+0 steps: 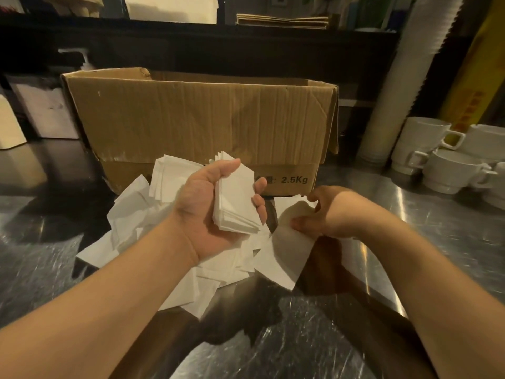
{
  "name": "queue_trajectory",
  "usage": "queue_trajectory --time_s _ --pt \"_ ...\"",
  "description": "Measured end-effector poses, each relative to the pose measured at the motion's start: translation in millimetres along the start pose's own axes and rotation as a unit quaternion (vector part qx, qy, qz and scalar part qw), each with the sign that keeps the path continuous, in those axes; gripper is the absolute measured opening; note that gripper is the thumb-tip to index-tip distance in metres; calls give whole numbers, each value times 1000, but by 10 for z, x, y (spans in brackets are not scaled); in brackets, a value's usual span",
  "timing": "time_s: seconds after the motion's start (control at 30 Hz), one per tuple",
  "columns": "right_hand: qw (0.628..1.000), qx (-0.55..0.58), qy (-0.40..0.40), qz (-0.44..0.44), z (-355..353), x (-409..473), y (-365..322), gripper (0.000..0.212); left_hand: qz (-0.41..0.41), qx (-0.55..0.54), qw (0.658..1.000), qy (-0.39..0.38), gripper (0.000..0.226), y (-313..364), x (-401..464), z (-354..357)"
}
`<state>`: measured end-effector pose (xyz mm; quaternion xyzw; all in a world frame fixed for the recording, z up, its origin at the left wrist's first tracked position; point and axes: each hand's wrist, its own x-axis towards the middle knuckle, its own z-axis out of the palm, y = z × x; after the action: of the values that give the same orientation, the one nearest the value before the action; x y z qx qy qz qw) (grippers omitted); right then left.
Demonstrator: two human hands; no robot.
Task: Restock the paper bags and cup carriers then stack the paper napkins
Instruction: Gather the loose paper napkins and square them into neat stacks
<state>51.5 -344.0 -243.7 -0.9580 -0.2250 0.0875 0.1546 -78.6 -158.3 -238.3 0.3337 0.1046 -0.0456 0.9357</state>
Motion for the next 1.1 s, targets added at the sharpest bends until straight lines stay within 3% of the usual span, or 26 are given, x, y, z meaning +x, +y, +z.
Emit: queue_trajectory --time_s 0.1,0.23,0.3,0.4,0.47,0.6,0.7,0.87,0.9,1.0,1.1 --pt "1000 -7 -20 11 -2 8 -43 61 3 -2 1000 9 55 -1 -5 15" --pt "999 31 44 -8 -76 4 -51 27 8 4 1000 24 52 -12 -13 39" --pt "997 62 32 -39 -102 -59 -54 16 8 9 1000 24 50 -14 -14 43" --pt "995 30 -69 -72 -89 -184 -132 27 11 15 999 28 50 -8 -16 39" --pt "993 -6 -94 -77 -66 -206 -163 33 12 16 999 31 48 -6 -13 38" --pt "990 -12 -98 -101 -67 -206 -170 12 15 21 999 32 48 -20 -11 46" --pt "991 6 -85 -102 -86 -212 -186 6 16 23 999 36 47 -19 -9 44" --pt "962 257 -79 -51 -184 -234 -160 7 10 12 999 30 53 -8 3 33" --pt "964 258 -60 -21 -178 -198 -136 11 12 11 999 34 54 -7 3 33" --pt "996 75 10 53 -137 -35 -35 28 14 9 999 38 54 -10 -9 45" --pt "995 89 36 42 -152 -10 21 27 15 8 999 39 51 -10 -11 55"
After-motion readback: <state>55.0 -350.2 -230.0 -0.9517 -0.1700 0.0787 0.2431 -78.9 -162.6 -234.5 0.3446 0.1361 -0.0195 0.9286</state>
